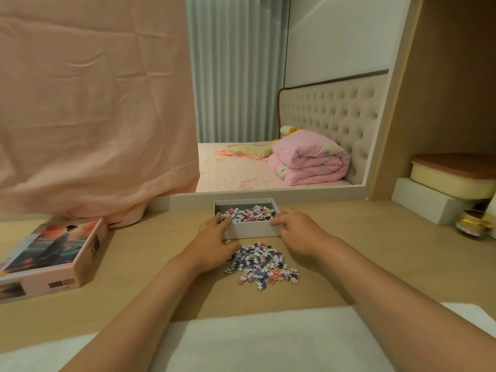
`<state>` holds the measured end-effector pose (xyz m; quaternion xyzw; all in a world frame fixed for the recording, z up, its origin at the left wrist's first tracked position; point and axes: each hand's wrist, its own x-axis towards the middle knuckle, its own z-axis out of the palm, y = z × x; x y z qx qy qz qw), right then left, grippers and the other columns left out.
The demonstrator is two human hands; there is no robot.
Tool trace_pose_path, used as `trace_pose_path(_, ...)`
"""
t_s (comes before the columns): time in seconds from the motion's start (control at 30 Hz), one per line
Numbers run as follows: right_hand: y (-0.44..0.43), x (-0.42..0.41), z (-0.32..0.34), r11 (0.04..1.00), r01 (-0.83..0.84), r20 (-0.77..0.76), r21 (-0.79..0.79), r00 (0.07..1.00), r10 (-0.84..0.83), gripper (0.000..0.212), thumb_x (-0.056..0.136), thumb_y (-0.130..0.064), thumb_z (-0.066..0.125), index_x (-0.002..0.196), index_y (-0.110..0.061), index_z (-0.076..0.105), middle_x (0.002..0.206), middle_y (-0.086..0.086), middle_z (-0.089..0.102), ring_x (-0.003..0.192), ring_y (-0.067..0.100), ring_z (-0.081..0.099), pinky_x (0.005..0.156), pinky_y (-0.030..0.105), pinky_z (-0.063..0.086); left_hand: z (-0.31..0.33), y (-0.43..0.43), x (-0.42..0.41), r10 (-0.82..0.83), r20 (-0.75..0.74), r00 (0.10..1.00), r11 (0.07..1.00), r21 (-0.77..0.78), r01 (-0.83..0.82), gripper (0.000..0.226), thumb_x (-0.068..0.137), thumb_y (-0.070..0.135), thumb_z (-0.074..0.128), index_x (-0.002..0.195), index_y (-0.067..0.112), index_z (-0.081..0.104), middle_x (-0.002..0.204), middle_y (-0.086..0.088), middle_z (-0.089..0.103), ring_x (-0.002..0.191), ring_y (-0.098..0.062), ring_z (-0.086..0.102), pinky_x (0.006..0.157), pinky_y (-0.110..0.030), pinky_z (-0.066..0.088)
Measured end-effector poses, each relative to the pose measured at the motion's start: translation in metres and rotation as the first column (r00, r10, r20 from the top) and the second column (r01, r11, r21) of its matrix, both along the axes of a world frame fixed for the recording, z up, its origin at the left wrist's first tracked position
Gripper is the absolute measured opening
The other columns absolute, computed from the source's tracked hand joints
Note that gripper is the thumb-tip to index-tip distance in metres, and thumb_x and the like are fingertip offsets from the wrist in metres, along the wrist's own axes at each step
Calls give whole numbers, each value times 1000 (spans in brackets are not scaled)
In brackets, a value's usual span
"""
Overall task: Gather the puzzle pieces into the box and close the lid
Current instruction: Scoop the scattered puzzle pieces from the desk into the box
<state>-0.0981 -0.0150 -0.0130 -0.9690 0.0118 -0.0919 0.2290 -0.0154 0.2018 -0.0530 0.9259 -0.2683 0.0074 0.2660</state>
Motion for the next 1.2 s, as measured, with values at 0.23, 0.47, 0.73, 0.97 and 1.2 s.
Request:
trace_pose_path(0.23,-9,8,-3,999,-31,104,-30,994,34,28,95,-20,51,111,-35,70,120,-14,54,109,8,50,100,34,43,6,6,0,7,304,953,996,-87,21,63,85,49,58,144,34,42,152,3,29,141,-18,26,116,-40,28)
trace_pose_path(0.47,13,22,7,943,-281,-407,-178,894,190,87,72,-54,81,147,-28,44,142,-8,52,121,13,52,105,36,42,10,-6,-3,-258,-33,966,942,212,259,68,84,57,64,143,30,45,126,11,42,112,-11,49,100,-35,44)
trace_pose_path(0.73,28,48,11,932,-307,-441,-193,876,197,59,78,-37,83,132,-28,62,95,-16,62,85,7,58,81,27,44,4,-10,7,-274,86,958,945,208,252,40,88,43,67,125,26,67,110,3,55,96,-12,54,90,-31,46)
trace_pose_path(0.97,27,64,8,950,-268,-375,-162,907,192,40,74,-33,86,111,-25,74,97,-9,71,89,16,68,86,36,56,3,-11,14,-211,120,970,977,61,205,17,86,29,73,102,24,75,94,9,68,81,-4,60,77,-21,48)
trace_pose_path(1.2,11,70,11,953,-228,-307,197,909,281,19,80,-10,82,99,-12,76,79,5,76,70,26,75,72,41,63,10,-14,21,-168,-16,986,974,-158,164,7,84,22,76,91,23,76,83,9,73,75,-3,66,71,-19,53)
